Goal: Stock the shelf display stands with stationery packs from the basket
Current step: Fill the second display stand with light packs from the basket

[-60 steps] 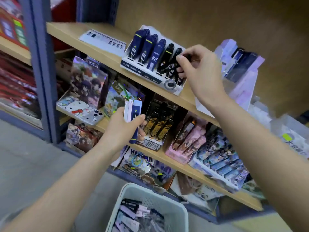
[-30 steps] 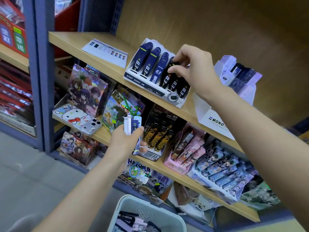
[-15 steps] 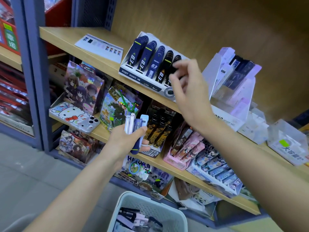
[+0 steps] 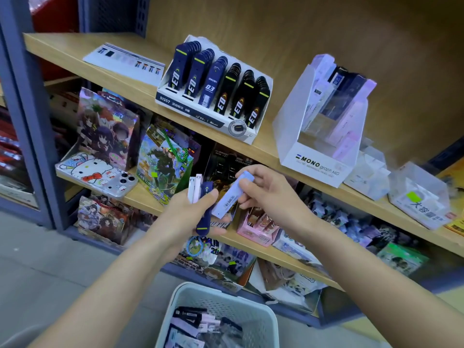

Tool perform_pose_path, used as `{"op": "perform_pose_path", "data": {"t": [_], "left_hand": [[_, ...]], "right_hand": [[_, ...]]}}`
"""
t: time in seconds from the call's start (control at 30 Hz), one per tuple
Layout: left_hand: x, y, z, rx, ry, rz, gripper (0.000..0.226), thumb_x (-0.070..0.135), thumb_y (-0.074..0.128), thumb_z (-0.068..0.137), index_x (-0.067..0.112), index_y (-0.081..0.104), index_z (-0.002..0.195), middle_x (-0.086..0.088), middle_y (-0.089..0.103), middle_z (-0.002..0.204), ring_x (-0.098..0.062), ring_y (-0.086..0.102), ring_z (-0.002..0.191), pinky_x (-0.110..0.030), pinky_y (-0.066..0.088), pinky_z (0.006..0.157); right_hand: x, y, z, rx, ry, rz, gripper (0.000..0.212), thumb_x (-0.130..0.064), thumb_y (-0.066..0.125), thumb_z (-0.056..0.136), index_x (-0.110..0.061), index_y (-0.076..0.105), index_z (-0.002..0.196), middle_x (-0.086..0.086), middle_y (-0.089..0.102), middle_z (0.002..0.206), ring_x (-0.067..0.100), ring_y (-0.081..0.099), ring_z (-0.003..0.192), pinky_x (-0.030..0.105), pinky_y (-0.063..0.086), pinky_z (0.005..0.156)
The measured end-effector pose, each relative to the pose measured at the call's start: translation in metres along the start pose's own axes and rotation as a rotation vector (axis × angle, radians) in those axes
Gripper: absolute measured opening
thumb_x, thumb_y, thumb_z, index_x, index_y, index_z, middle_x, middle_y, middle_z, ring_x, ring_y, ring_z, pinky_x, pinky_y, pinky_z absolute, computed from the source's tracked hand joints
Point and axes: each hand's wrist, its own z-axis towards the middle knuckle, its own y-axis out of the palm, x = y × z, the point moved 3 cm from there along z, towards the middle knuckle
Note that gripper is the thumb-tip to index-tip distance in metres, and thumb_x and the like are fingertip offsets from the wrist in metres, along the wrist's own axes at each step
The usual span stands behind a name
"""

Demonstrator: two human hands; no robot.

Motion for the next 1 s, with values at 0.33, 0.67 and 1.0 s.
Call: {"op": "perform_pose_path", "data": {"t": [0.33,0.67,1.0], "left_hand": [[0.000,0.039,0.000,-0.011,0.111,0.049,0.017,0.025,0.060,0.092,0.008,0.059,0.094,-0.005,0.047,0.047,-0.015,0.036,0.037,-0.020,0.034,0.038],[-0.013,0.071,0.010,0.011,0.133,0.046,0.009,0.026,0.055,0.095,0.018,0.056,0.090,-0.004,0.061,0.067,-0.014,0.045,0.040,-0.024,0.037,0.040],[-0.017,0.079,0.014,-0.001,0.023,-0.088,0.010,0.007,0.045,0.097,0.015,0.051,0.096,-0.009,0.061,0.073,-0.014,0.047,0.039,-0.021,0.037,0.034]], "right_hand": [[-0.004,-0.028,-0.037,0.086,-0.113,-0.045,0.008,-0.007,0.054,0.094,-0.014,0.056,0.098,0.000,0.060,0.095,0.001,0.058,0.079,0.014,0.047,0.074],[-0.026,-0.119,-0.056,0.563,-0.211,-0.013,0.020,0.000,0.060,0.089,-0.018,0.061,0.096,0.004,0.070,0.097,0.005,0.069,0.084,0.017,0.054,0.075],[-0.059,-0.164,-0.011,0.772,-0.396,-0.451,0.016,-0.004,0.055,0.090,-0.018,0.056,0.098,-0.005,0.064,0.096,0.006,0.061,0.082,0.023,0.051,0.072]]}}
